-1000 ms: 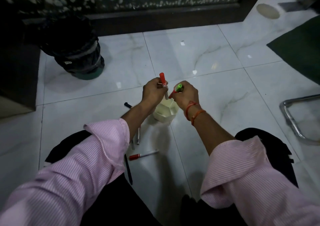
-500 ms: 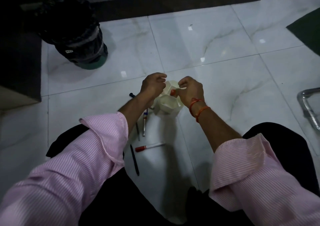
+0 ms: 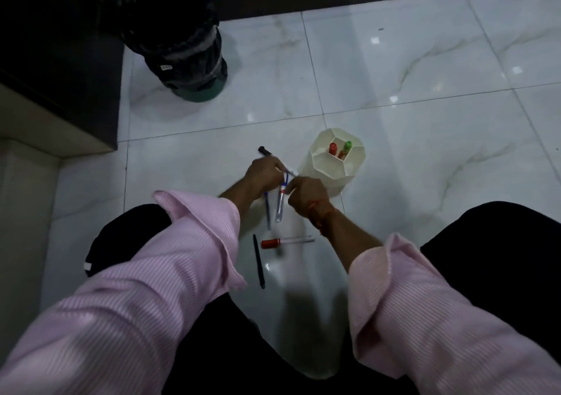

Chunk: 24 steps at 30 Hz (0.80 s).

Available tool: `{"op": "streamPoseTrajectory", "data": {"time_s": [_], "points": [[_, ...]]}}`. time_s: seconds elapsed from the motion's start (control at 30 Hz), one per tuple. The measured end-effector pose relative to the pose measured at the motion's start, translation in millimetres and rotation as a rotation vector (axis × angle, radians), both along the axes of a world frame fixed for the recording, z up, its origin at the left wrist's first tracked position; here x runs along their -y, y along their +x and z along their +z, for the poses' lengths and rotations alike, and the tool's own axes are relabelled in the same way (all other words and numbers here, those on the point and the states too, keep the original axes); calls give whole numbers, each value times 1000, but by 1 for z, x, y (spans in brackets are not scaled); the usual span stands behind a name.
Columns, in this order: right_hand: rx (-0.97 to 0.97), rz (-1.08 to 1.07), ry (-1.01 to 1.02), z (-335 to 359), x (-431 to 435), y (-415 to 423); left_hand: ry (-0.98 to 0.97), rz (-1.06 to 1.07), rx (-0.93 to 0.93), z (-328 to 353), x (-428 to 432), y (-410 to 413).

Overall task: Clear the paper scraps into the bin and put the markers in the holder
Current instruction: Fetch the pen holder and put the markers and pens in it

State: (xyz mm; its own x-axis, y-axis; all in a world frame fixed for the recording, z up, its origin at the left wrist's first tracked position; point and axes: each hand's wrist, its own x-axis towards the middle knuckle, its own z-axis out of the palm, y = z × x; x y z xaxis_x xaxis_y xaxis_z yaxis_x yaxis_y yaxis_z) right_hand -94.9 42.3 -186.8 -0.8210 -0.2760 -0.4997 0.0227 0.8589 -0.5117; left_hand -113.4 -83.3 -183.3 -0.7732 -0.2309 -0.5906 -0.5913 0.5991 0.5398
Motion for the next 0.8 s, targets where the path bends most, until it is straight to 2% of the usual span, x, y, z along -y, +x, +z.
{"op": "streamPoseTrajectory", "data": {"time_s": [0.1,0.2,0.37,0.5,0.6,0.7,0.8], "points": [[64,222,142,-22,-7,19,-126,-237,68,-15,3,14],[94,445,242,-43,-20,38,-173,-279,49,-30,5,19],[-52,498,256,-70,-28,62,-222,-304,17,-54,-7,19],[-42,351,252,-70,-35,59,-265,-271,-29,-66,-14,21],[-45,76,178,-61,-47,49,-291,-212,-36,-69,-17,20],[-102,-205,-33,-41,-48,37,-194,-82,-15,-54,-21,11],[-281,-421,-327,-16,-33,25,-36,94,-121,-24,-28,-5]]}}
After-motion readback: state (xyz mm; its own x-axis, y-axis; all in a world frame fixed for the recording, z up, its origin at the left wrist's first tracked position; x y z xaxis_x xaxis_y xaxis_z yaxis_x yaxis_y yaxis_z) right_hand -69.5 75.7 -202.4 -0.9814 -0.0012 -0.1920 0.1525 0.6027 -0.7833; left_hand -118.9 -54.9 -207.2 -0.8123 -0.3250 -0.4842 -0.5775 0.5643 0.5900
